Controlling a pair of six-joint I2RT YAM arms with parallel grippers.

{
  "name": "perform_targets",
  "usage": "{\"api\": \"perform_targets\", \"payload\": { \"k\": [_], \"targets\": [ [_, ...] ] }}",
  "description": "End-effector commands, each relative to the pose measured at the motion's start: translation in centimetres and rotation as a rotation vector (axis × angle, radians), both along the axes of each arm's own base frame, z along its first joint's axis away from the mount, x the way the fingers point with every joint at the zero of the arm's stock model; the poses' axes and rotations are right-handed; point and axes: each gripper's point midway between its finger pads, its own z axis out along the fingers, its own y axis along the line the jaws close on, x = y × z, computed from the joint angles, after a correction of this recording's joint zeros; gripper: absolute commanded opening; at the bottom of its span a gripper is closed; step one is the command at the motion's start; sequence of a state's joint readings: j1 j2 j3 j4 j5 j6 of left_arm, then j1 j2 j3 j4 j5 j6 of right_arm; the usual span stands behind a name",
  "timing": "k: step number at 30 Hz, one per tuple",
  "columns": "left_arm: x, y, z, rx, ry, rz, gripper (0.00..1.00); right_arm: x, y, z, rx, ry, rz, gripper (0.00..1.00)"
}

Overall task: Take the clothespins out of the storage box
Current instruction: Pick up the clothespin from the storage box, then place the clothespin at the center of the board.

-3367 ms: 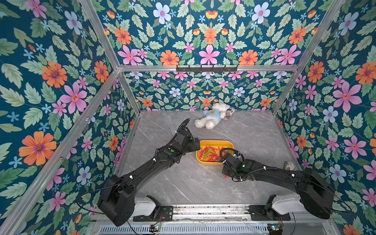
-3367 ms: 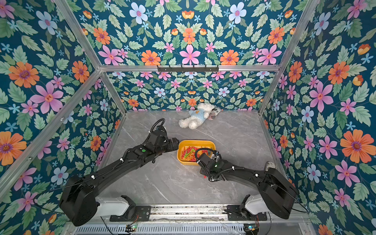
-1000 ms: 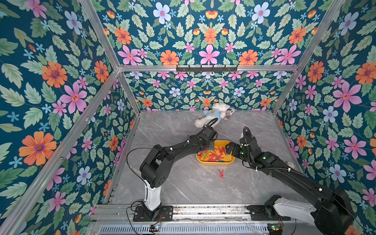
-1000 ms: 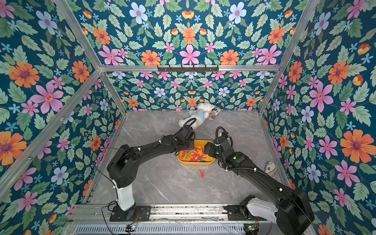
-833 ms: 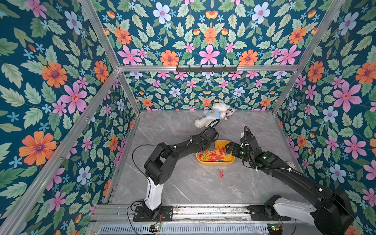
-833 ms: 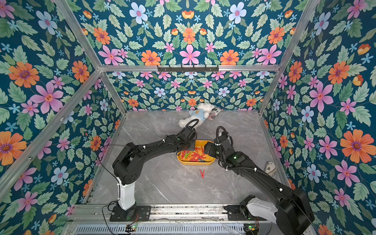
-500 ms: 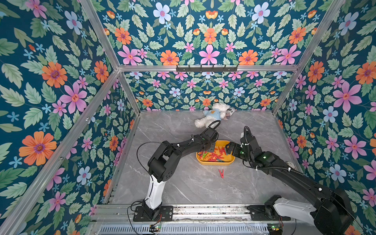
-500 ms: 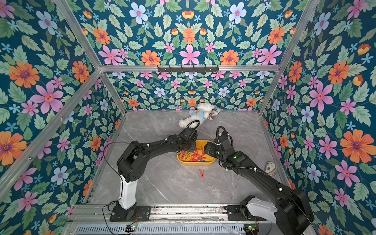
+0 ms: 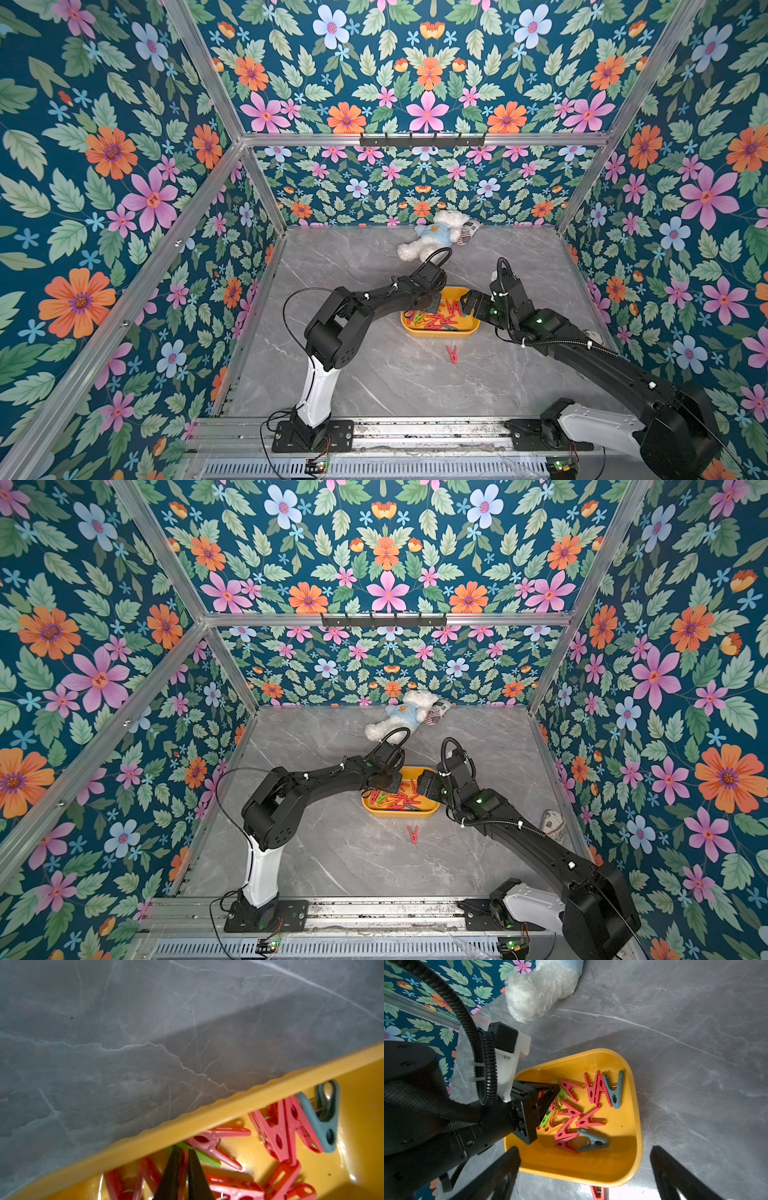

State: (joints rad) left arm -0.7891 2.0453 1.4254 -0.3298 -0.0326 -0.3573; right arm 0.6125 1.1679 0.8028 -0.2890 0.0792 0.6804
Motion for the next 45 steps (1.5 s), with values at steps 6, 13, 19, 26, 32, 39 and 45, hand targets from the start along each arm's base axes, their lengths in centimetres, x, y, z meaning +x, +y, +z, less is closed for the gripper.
{"api": "perform_targets", "payload": {
  "k": [6,13,19,26,32,39,45],
  "targets": [
    [0.2,0.2,1.3,-0.001,-0.026,0.001,0.02,0.2,0.2,0.1,0.012,-0.004,-0.007,0.99],
    [0.1,0.7,2.5,-0.009,-0.029,0.036,0.00,0.2,0.2,0.1,0.013,-0.004,-0.005,0.99],
    [-0.6,1.3,5.8,-0.038,-0.058,0.095,0.00,0.1,0.6,0.0,0.013,-0.006,0.022,0.99],
    [-3.2,1.3,8.4,-0.089,-0.041,0.159,0.00,-0.5,1.0,-0.1,0.023,-0.007,0.074,0.99],
    [-6.9,0.8,8.6,-0.137,0.022,0.227,0.00,-1.2,1.1,-0.3,0.010,0.000,0.125,0.99],
    [-11.7,0.0,7.4,-0.167,0.076,0.288,0.00,-2.6,0.7,-0.2,0.032,-0.005,0.149,0.99],
    [-14.6,-1.7,6.0,-0.169,0.104,0.279,0.00,-3.8,0.2,-0.5,0.038,0.009,0.158,0.99]
  ]
}}
